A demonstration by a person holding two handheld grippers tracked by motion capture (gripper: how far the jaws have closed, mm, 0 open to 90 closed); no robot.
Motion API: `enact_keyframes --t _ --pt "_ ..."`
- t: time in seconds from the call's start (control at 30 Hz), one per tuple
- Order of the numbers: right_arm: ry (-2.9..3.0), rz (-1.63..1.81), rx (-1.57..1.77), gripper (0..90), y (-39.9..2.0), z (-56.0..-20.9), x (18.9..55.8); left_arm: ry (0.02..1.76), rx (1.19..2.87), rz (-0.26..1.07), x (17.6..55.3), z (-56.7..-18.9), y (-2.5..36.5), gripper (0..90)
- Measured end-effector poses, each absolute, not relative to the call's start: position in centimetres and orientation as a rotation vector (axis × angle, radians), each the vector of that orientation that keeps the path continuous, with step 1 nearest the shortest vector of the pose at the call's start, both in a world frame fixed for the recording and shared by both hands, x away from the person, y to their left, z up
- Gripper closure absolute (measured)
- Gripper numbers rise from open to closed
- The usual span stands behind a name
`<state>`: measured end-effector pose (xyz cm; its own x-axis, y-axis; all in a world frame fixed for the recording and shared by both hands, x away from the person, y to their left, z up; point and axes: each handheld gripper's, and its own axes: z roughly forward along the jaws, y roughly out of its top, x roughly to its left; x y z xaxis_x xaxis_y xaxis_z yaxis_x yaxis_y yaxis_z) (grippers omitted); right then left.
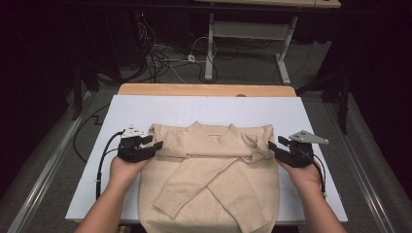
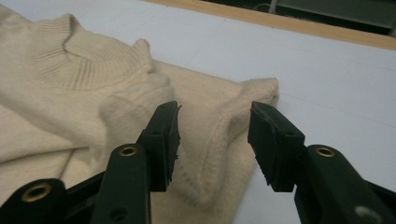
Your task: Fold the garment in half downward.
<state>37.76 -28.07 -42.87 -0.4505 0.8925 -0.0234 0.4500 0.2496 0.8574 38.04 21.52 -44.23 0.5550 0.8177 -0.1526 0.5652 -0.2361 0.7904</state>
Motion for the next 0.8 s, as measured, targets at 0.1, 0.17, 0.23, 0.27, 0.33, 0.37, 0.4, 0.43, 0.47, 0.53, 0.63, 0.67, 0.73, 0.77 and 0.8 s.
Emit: enact_keyframes --t 0.1,0.17,0.23,0.27,0.33,0.37,0.4,0.43,0.47,0.53,0.63,0.67,0.73,0.77,0.8 --pt "2.011 1.146 1.196 54.4 -28.2 -42.6 36.6 1.103 1.935 0.376 37.6 -44.0 20.9 42.3" --pt "2.023 1.163 1.191 54.2 -28.1 -42.7 36.2 1.1 1.943 0.383 37.8 -44.1 20.5 41.7" --pt "2.036 1.176 1.187 53.1 -27.9 -43.0 36.1 1.117 1.959 0.377 38.4 -44.5 20.1 38.3" --pt "2.043 1.179 1.19 52.4 -27.7 -43.3 36.1 1.125 1.969 0.366 38.7 -44.8 19.9 37.7" --pt "2.064 1.176 1.188 51.0 -27.2 -43.8 36.3 1.132 1.978 0.345 39.3 -45.4 19.6 37.7" --pt "2.075 1.179 1.187 50.5 -27.0 -44.0 36.5 1.136 1.979 0.338 39.6 -45.6 19.5 37.7" --pt "2.084 1.174 1.187 50.2 -26.8 -44.3 36.7 1.137 1.983 0.333 39.9 -45.8 19.3 37.8" --pt "2.094 1.17 1.186 50.2 -26.5 -44.5 36.9 1.125 1.986 0.331 40.1 -46.0 19.1 38.3" --pt "2.106 1.161 1.186 50.2 -26.3 -44.7 37.2 1.113 1.99 0.335 40.2 -46.1 18.9 40.2" --pt "2.117 1.149 1.183 50.6 -25.9 -45.0 37.6 1.092 1.98 0.317 40.4 -46.2 18.7 47.3" --pt "2.119 1.159 1.191 56.8 -25.6 -45.3 38.1 1.073 1.974 0.305 40.3 -46.3 18.4 63.1" --pt "2.113 1.166 1.201 60.9 -25.6 -45.3 38.2 1.061 1.99 0.32 40.2 -46.4 18.3 67.9" --pt "2.103 1.17 1.204 71.7 -25.8 -45.3 38.4 1.044 2.003 0.334 39.9 -46.3 18.3 74.6" --pt "2.095 1.169 1.212 75.8 -26.0 -45.2 38.4 1.043 1.997 0.342 39.6 -46.2 18.4 75.7" --pt "2.087 1.169 1.213 78.1 -26.1 -45.2 38.3 1.039 1.99 0.348 39.4 -46.0 18.5 76.0"
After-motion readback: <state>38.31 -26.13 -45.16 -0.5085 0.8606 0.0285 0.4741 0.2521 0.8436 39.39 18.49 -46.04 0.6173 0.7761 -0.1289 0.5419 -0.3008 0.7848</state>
